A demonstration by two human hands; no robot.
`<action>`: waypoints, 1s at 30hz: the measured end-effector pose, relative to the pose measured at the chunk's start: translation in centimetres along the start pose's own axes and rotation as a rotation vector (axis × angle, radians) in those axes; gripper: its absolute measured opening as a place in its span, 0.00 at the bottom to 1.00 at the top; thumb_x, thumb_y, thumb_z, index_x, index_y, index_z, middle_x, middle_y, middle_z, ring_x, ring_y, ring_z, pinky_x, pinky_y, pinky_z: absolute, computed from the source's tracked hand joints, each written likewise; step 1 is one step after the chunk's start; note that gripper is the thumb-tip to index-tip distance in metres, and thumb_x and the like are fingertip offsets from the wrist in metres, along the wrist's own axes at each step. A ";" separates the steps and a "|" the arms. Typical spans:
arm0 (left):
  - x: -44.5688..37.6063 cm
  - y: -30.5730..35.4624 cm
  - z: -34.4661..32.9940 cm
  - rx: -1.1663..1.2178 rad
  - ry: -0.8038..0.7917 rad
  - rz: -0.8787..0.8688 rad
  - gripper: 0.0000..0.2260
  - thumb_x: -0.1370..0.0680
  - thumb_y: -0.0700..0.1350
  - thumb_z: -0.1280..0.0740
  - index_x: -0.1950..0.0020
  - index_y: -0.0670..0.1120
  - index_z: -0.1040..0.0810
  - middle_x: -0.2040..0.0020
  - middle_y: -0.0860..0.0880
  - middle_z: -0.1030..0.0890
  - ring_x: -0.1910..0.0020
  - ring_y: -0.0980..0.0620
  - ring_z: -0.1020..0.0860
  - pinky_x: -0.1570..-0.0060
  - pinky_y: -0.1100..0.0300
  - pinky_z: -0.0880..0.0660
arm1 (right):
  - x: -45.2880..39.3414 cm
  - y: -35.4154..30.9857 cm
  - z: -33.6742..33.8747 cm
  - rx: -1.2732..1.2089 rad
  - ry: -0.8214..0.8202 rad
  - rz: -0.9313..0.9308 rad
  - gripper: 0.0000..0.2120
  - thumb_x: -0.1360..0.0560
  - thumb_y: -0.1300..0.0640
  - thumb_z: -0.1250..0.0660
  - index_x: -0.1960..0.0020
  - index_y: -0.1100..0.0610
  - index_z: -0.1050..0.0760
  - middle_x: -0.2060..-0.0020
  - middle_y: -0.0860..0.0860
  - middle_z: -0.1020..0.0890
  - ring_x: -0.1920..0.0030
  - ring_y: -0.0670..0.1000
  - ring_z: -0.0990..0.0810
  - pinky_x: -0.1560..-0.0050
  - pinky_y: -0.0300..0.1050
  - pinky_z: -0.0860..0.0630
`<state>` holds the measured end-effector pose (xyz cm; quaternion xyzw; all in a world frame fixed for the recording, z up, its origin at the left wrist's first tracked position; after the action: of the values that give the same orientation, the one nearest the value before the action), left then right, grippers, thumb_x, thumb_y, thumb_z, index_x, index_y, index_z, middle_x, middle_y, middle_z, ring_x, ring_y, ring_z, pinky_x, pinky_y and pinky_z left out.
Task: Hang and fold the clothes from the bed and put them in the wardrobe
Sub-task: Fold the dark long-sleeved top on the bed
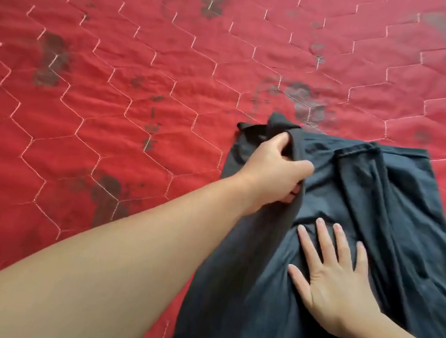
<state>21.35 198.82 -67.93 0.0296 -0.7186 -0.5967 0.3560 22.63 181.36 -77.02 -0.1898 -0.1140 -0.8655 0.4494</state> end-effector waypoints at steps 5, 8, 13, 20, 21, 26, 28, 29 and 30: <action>0.6 -4.3 -3.5 -0.634 -0.037 -0.059 0.23 0.22 0.49 0.34 0.28 0.54 0.31 0.54 0.54 0.20 0.56 0.55 0.22 0.49 0.55 0.23 | -0.4 0.7 -1.3 -0.019 -0.045 0.064 0.35 0.26 0.39 0.59 0.30 0.43 0.80 0.24 0.46 0.68 0.27 0.56 0.76 0.31 0.62 0.73; 3.1 -6.7 -0.1 -1.140 0.090 -0.259 0.22 0.22 0.50 0.37 0.27 0.56 0.31 0.37 0.54 0.25 0.35 0.52 0.29 0.34 0.54 0.35 | 0.0 0.3 0.4 -0.103 -0.010 0.086 0.35 0.24 0.40 0.51 0.21 0.46 0.61 0.21 0.49 0.54 0.23 0.56 0.62 0.27 0.61 0.65; 4.9 -11.5 2.5 -1.427 0.035 -0.313 0.26 0.20 0.62 0.51 0.22 0.61 0.49 0.20 0.57 0.49 0.21 0.55 0.54 0.24 0.49 0.57 | 0.0 4.0 5.8 -0.634 0.360 -0.079 0.15 0.27 0.51 0.47 0.49 0.54 0.25 0.48 0.49 0.20 0.44 0.53 0.24 0.42 0.51 0.30; 4.9 -11.2 3.1 -1.368 0.172 -0.445 0.29 0.23 0.59 0.45 0.24 0.50 0.34 0.23 0.53 0.37 0.23 0.53 0.41 0.27 0.44 0.45 | -7.4 8.2 9.2 -0.897 0.485 -0.394 0.23 0.31 0.43 0.28 0.42 0.48 0.32 0.46 0.48 0.30 0.56 0.43 0.30 0.52 0.42 0.34; 4.9 -11.1 3.0 -1.370 0.177 -0.460 0.29 0.23 0.58 0.45 0.24 0.49 0.33 0.23 0.53 0.37 0.24 0.53 0.40 0.27 0.44 0.44 | -8.5 7.7 9.3 -0.819 0.429 -0.377 0.26 0.32 0.43 0.27 0.39 0.47 0.33 0.44 0.48 0.31 0.52 0.46 0.28 0.50 0.44 0.30; 4.9 -10.8 2.7 -1.362 0.164 -0.476 0.29 0.25 0.57 0.43 0.26 0.48 0.31 0.24 0.52 0.34 0.25 0.51 0.37 0.29 0.43 0.42 | -10.8 8.8 9.4 -0.792 0.457 -0.405 0.10 0.28 0.56 0.33 0.47 0.49 0.25 0.54 0.48 0.21 0.51 0.53 0.21 0.55 0.43 0.31; 4.9 -10.7 2.8 -1.369 0.164 -0.473 0.29 0.26 0.57 0.42 0.26 0.48 0.30 0.25 0.52 0.33 0.25 0.51 0.37 0.29 0.43 0.41 | -11.0 9.7 10.5 -0.949 0.552 -0.367 0.07 0.26 0.60 0.35 0.52 0.52 0.21 0.60 0.48 0.18 0.57 0.50 0.20 0.55 0.41 0.29; 4.9 -10.7 2.8 -1.371 0.164 -0.473 0.29 0.26 0.57 0.42 0.26 0.48 0.29 0.25 0.52 0.33 0.25 0.51 0.37 0.29 0.43 0.41 | -11.1 10.5 10.7 -1.114 0.580 -0.373 0.08 0.25 0.62 0.36 0.53 0.53 0.20 0.60 0.49 0.17 0.59 0.47 0.21 0.55 0.41 0.26; 4.8 -10.7 2.7 -1.374 0.164 -0.473 0.29 0.26 0.57 0.42 0.27 0.48 0.29 0.25 0.52 0.33 0.25 0.51 0.37 0.30 0.43 0.41 | -11.2 11.2 10.4 -1.313 0.576 -0.403 0.10 0.25 0.64 0.38 0.54 0.53 0.20 0.61 0.49 0.17 0.63 0.45 0.22 0.57 0.41 0.26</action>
<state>12.18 195.79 -75.10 -0.0014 -0.1275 -0.9696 0.2088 40.02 187.01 -72.16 -0.1603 0.5161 -0.8367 0.0884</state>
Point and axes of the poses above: each hand's wrist, its own x-axis away from the middle knuckle, its own z-axis out of the back of the hand, y = z × x, the point moved 10 cm from there along -x, towards the middle knuckle
